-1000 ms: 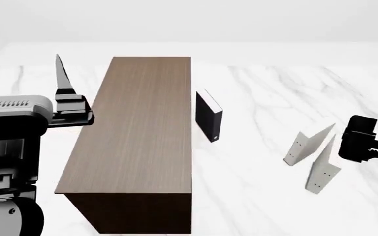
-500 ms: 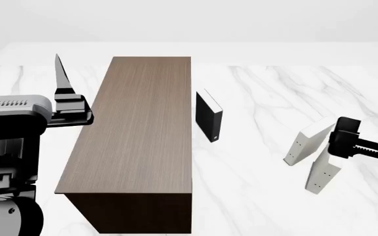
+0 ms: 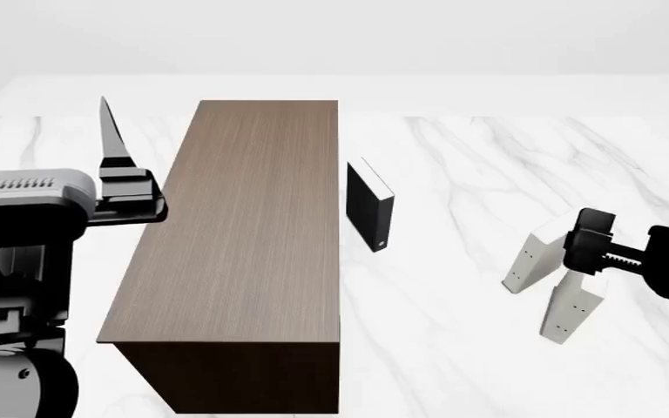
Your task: Pick up the book on the right and place it under the cabinet shelf.
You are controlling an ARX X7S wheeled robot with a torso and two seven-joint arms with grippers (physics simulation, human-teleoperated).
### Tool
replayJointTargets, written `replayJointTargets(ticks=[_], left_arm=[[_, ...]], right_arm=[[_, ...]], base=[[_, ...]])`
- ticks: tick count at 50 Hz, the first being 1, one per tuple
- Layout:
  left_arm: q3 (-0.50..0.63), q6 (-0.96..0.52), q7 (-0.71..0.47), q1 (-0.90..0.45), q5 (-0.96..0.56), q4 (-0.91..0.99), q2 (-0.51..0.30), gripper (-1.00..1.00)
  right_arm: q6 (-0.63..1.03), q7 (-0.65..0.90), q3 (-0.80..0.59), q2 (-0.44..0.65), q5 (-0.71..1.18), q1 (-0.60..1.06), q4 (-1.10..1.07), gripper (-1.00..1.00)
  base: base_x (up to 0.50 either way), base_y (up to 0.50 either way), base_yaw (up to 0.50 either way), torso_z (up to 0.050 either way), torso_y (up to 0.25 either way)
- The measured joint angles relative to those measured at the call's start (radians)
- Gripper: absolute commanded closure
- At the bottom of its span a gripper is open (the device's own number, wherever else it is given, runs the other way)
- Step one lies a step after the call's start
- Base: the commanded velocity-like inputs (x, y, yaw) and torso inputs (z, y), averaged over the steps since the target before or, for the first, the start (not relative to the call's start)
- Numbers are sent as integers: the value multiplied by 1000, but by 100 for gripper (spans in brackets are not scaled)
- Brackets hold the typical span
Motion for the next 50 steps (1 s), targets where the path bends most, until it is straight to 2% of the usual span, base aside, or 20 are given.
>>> replayJointTargets(ticks=[16, 50], left_arm=[[12, 11, -8, 2, 2, -14, -7, -100], [38, 35, -26, 6, 7, -42, -21, -100]], right_arm=[[-15, -140, -40, -38, -158, 19, 122, -100], [-21, -254, -129, -97, -330, 131, 310, -100]], base=[[0, 0, 0, 0, 0], [0, 0, 0, 0, 0]])
